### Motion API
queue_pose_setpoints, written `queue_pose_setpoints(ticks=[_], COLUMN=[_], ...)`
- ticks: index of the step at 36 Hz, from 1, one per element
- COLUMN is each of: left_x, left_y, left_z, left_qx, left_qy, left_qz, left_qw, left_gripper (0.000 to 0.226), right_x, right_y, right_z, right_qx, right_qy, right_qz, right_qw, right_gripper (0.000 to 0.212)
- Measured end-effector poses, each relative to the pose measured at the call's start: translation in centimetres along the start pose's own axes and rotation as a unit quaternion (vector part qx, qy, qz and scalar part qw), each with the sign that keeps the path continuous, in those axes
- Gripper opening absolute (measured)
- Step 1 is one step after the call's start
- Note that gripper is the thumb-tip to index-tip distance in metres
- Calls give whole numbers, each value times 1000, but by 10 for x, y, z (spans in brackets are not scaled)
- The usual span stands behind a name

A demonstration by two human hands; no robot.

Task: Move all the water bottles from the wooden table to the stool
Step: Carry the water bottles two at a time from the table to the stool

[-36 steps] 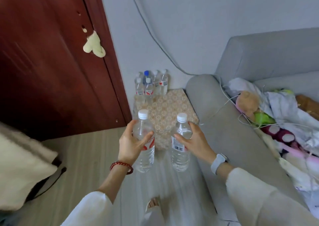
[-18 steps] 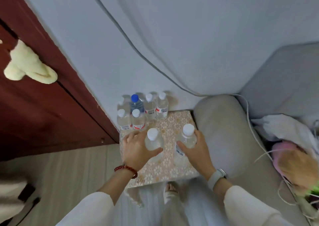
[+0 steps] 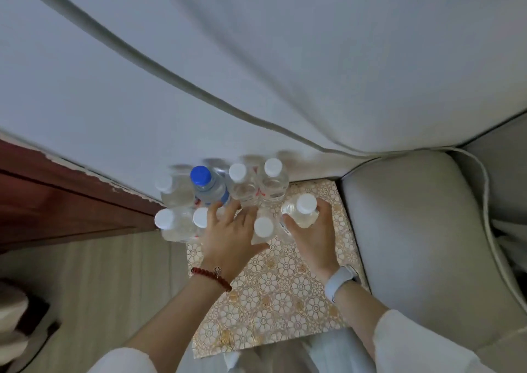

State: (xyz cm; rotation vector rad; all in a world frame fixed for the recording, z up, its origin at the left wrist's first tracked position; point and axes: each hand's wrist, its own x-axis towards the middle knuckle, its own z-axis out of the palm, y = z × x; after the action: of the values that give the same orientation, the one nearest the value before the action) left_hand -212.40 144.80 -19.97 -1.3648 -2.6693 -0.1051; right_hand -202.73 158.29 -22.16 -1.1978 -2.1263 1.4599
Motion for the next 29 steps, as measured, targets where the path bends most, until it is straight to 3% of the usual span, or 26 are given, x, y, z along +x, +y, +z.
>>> queue_pose_setpoints(ticks=[6, 8, 11, 14, 22, 29], left_x=[4, 6, 8, 9, 18, 16], left_y=[15, 13, 3, -5, -8, -12], left_z=[-8, -11, -16, -18, -14, -9], left_qx=[1, -26, -24, -14, -44, -28], left_qy=[-55, -37, -5, -14, -10, 15], left_qz=[-90, -103, -98, -84, -60, -51], left_qw=[994, 994, 995, 996, 997, 998], left_gripper=[83, 78, 64, 54, 56, 57], right_x=[2, -1, -4, -4, -1, 1], right_y=[-4, -4, -8, -11, -15, -19], right_z=[9, 7, 3, 3, 13, 26], right_qx=[-14, -17, -34, -47, -12, -4], right_qy=[-26, -44, -78, -90, -26, -37], right_qz=[-3, -3, -17, -21, -26, -24], right_qw=[1000, 999, 996, 995, 999, 999], right_gripper=[56, 58, 65, 56, 41, 49])
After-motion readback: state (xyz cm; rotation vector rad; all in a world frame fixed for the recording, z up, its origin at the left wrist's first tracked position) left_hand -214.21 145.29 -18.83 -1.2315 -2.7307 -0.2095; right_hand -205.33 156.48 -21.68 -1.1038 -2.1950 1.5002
